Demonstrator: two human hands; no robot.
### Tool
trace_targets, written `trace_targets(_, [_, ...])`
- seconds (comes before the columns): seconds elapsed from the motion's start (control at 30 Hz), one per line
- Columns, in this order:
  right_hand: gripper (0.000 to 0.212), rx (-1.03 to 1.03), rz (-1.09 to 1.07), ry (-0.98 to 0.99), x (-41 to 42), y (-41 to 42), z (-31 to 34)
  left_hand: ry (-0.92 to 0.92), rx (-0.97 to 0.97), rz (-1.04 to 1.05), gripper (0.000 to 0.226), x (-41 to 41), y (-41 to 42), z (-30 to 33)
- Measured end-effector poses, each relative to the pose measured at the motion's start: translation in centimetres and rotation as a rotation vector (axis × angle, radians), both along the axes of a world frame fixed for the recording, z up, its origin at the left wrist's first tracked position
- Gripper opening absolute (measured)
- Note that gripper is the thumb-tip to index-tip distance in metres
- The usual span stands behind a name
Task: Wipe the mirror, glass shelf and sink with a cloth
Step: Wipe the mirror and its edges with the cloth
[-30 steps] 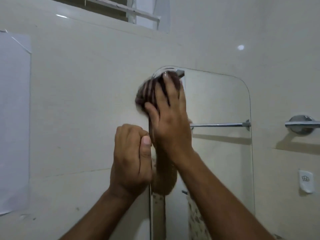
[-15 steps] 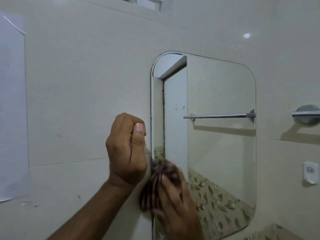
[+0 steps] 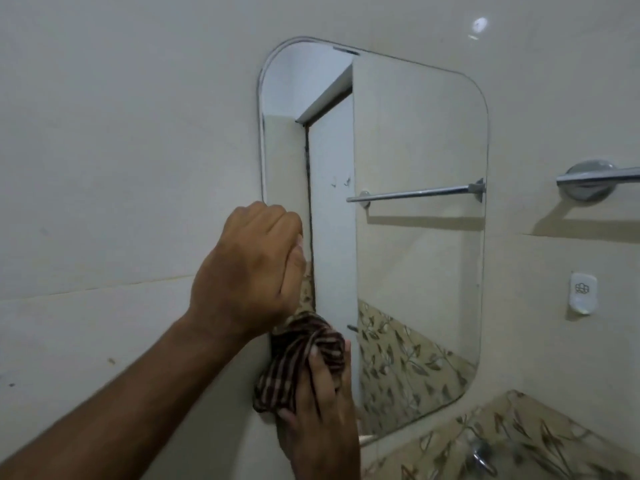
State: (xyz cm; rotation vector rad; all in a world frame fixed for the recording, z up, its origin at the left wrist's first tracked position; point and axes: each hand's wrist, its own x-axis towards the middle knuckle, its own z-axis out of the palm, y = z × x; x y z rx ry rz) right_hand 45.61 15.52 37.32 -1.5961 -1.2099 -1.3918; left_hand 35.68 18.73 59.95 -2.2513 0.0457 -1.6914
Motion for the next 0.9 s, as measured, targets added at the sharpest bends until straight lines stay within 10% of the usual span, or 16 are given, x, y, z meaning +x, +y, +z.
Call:
trace_targets(0.27, [0.042,0.090,0.022,0.232,-2.2,-1.2,-1.0,0.110,0.403,0.491,0.016,0.9,-0.3,-1.1])
trace_targets(0.43, [0.050,0.301,0.128,0.358,-2.0,-1.5,5.5,0.247,0.567,0.439,0.021,0.9,-0.3,-1.6])
trace_targets(0.67, [0.047,0.212,0.080,0.461,-2.7,-2.0,-3.0,0.407,0.591,0.357,0.025,1.0,0.0,-1.8])
trace_targets(0.9, [0.053,0.613,0.064,0.781,3.7,-3.3,3.9,0.377,0.572,0.307,0.026,1.8,0.7,-1.4])
